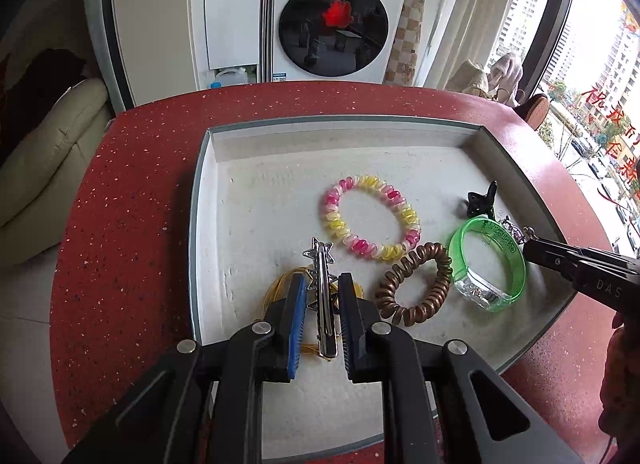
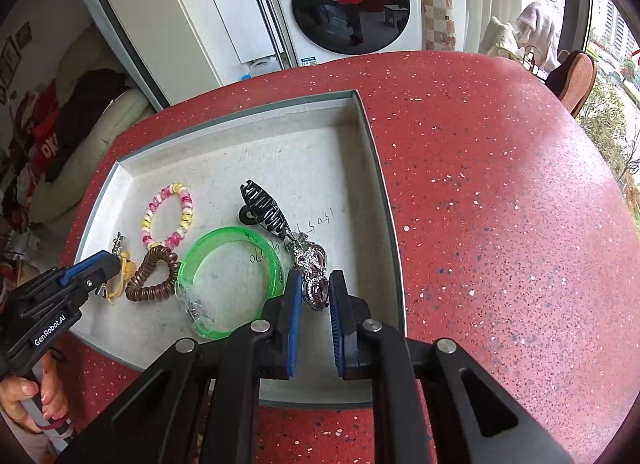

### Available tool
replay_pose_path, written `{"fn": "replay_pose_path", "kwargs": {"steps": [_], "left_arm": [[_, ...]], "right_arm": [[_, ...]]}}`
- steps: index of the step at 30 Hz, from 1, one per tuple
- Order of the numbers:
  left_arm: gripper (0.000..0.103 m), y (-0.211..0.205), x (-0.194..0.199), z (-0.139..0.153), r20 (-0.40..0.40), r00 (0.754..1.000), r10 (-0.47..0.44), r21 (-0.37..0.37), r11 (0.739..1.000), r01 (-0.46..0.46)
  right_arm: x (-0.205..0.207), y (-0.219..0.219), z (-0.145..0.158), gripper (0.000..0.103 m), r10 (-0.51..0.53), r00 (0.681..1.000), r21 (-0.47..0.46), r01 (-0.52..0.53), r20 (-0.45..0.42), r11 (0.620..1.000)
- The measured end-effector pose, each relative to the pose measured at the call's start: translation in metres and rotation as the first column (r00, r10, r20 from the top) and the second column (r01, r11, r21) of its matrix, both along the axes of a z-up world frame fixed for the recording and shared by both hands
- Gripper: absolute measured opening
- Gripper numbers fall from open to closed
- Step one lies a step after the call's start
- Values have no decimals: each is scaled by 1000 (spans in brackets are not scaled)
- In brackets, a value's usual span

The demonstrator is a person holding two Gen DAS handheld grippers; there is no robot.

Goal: Organize jewelry
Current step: 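Carry both items into the tray and open both tools to release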

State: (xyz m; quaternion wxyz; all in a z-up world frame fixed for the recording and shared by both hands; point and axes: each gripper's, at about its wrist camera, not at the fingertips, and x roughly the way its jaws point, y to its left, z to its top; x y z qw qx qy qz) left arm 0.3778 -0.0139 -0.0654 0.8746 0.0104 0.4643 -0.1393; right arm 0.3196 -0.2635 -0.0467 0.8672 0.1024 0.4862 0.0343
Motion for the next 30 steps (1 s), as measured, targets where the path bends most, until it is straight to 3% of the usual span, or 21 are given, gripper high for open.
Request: {"fn": "replay_pose_path", "kwargs": {"steps": [12,13,15,16,17,28,29,30], "left_arm": [[35,-7,-8,7,39,999,-7,30,1000,6],[35,-7,-9,8,42,999,-7,25,1000,6],[35,-7,-10,11,46,999,-4,23,1000,3],[35,-6,-11,12,47,999,-2,22,1000,1],[35,-5,-11,13,48,999,0,21,1000,-1],[35,-3,-27,33,90,996,18,19,1000,-20],[47,-3,-30,36,94,995,18,19,1000,-20],[79,-3,-33,38,100,995,21,18,1000,-23]], "right_arm": [[1,2,-4,17,0,1000,7,0,-6,1000],[0,1,-2,20,-2,1000,15,2,0,1000],[-2,0,1,37,-9,1000,27,9,13,1000],[-4,-1,4,51,-14,1000,32,13,24,999],[-7,-1,8,54,-19,999,39,17,40,999],[-39,3,37,56,-22,993,95,11,112,995],[-42,5,39,57,-20,993,96,8,115,995],[-45,6,41,57,-17,993,94,6,118,996]]}}
